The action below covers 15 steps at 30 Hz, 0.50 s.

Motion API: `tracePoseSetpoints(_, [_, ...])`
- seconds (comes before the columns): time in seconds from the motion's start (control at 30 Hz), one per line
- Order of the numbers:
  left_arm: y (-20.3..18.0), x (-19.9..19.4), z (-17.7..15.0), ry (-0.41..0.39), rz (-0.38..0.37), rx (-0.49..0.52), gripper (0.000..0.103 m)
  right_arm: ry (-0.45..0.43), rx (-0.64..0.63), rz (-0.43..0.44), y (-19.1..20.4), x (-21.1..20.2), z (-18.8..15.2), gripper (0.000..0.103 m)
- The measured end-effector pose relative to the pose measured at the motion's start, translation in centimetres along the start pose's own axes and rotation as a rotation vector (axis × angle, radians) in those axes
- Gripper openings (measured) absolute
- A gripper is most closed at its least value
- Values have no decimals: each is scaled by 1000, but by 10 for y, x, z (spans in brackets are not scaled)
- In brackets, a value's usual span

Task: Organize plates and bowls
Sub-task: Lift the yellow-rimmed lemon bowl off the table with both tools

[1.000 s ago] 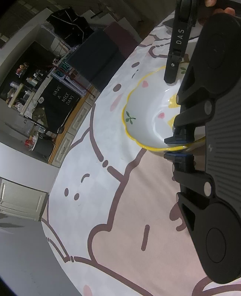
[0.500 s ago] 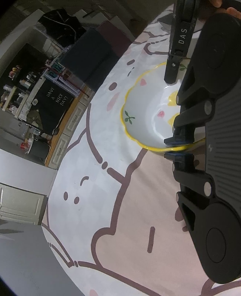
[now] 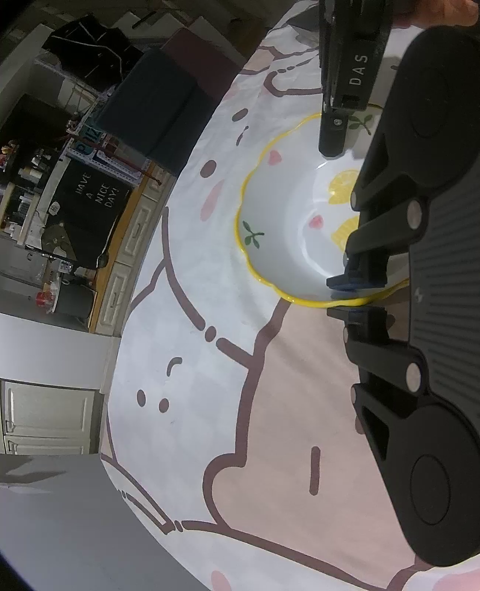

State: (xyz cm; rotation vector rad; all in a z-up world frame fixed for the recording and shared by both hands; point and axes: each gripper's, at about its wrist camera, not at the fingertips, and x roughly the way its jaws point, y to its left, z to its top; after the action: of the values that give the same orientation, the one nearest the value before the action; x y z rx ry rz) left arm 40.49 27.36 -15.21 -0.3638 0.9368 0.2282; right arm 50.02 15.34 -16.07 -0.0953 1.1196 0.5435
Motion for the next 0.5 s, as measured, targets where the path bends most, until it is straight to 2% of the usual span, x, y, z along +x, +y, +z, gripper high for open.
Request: tracePoseSetpoints(0.5, [-13, -24, -4, -19, -14, 30, 9, -26, 17, -10, 3, -13, -1, 11])
